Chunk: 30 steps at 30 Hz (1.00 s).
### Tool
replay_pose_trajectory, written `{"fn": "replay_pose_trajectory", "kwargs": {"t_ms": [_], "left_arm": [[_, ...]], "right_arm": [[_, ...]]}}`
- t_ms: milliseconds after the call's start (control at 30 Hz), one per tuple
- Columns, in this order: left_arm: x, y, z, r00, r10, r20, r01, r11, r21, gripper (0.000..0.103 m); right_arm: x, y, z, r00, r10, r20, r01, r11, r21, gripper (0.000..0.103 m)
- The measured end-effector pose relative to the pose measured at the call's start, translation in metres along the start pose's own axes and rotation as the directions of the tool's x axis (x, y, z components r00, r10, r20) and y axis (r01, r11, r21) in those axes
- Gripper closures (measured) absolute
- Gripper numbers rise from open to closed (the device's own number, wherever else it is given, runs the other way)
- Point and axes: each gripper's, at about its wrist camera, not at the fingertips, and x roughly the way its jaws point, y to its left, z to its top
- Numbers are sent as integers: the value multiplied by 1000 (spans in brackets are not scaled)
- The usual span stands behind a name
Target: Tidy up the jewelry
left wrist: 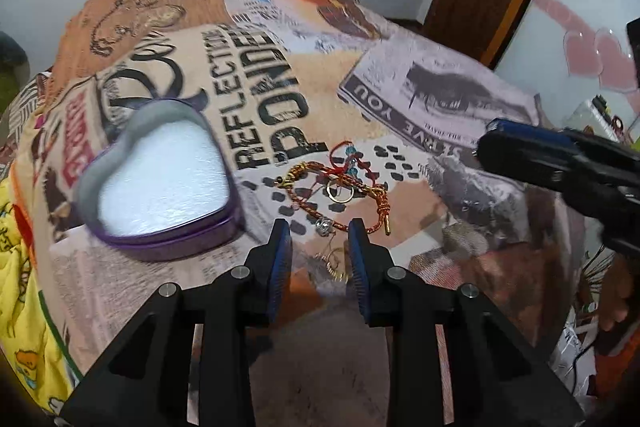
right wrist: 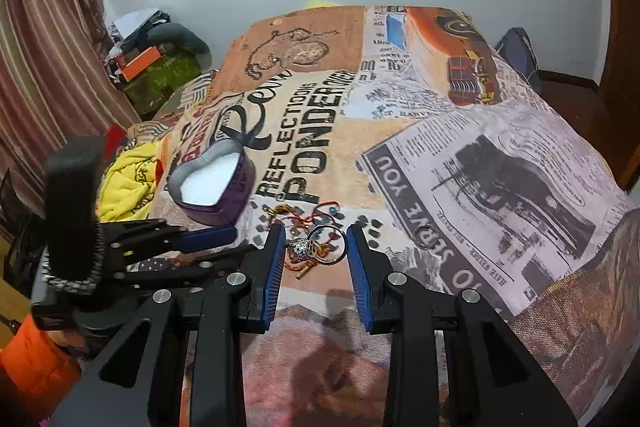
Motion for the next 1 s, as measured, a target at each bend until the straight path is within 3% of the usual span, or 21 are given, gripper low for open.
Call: {"fn": "replay_pose_trajectory", "kwargs": {"t_ms": [200, 467, 733, 1000], "left_arm": [[18, -3, 3, 999, 36, -9, -36, 999, 23, 94], [-25, 9, 3, 997, 12, 75, -9, 999, -46, 94], [-90, 29, 8, 976, 46, 211, -28, 996, -86, 94], [-105, 45, 7, 967, 61, 249, -35, 994, -105, 94]], "right_arm": [[4, -10, -2, 1000, 1, -13, -1, 1000, 18, 74], [4, -8, 0, 1000, 13, -9, -13, 1000, 3, 74], [6, 8, 8, 999, 40, 9, -40, 999, -24, 75], [13, 32, 16, 998, 55, 14, -54, 996, -73, 75]]}}
